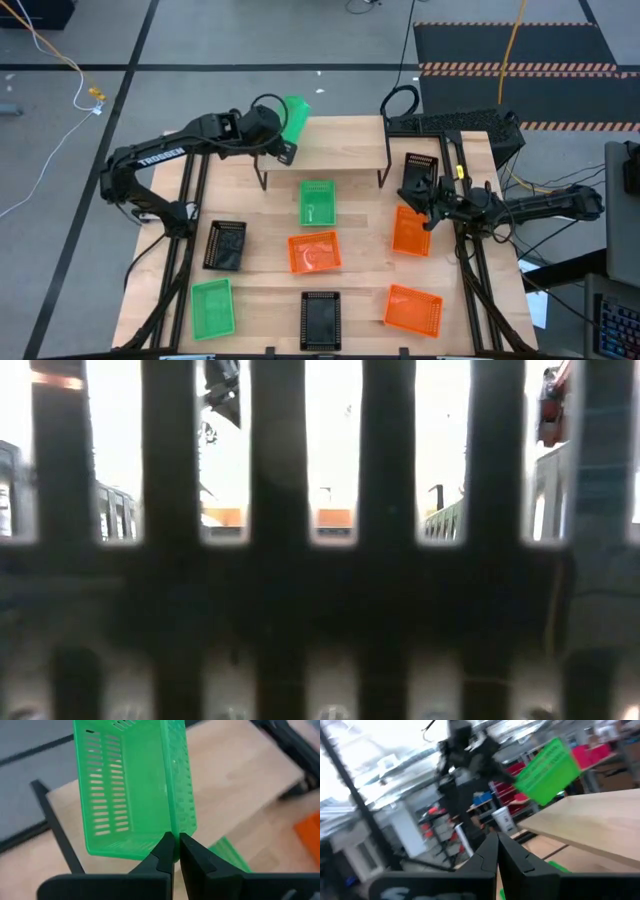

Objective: Stack baskets on shelf by color
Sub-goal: Put the top green bin on the shelf

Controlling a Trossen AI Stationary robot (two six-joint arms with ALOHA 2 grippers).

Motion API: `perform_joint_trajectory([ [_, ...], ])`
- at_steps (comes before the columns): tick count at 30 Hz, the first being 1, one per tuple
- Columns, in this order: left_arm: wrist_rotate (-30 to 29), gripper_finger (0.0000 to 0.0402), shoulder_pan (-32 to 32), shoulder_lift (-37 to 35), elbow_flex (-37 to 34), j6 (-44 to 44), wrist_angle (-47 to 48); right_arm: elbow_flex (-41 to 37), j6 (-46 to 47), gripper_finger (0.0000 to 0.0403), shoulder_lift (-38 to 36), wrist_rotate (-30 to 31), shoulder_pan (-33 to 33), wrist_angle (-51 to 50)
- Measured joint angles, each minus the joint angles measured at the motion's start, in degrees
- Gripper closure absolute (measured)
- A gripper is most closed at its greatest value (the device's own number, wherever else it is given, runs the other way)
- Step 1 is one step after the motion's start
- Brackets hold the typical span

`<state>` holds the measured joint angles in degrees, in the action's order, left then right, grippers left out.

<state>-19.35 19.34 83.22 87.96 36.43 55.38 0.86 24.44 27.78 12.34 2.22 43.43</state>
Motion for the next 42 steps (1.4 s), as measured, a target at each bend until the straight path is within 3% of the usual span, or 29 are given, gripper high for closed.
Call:
perform_joint_trajectory([
  [5,-0.04,0.0395,-0.01,0.22,-0.02,13.02,1.61,0.00,-3.76,0.0403,-0.27,-1.88,-0.17,1.35],
  [9,3.31,0.0390,1.10,0.20,0.08,18.18,1.33,0.00,-5.29,0.0403,-0.76,-1.98,-1.48,3.94],
  [17,3.36,0.0393,5.05,0.18,0.55,4.95,0.85,0.04,1.62,0.0403,-0.76,-6.48,-1.42,1.24],
  [22,10.62,0.0391,6.59,0.16,0.55,2.25,4.71,2.45,1.77,0.0403,-1.06,-6.23,-2.14,1.71],
  [27,12.72,0.0395,6.29,0.07,0.66,-1.49,8.20,5.21,-1.20,0.0403,-1.04,-3.86,-2.21,1.98],
  [31,12.94,0.0372,5.97,0.09,0.66,-3.74,8.00,8.34,-4.31,0.0403,-1.06,1.21,-2.25,2.19],
  [37,12.87,0.0318,5.82,0.13,0.61,-5.64,5.43,12.31,-11.47,0.0403,-0.70,1.38,-2.25,2.01],
  [42,12.89,0.0277,3.84,0.16,0.57,-13.63,-2.78,14.31,-16.45,0.0403,0.19,1.42,-2.25,1.36],
])
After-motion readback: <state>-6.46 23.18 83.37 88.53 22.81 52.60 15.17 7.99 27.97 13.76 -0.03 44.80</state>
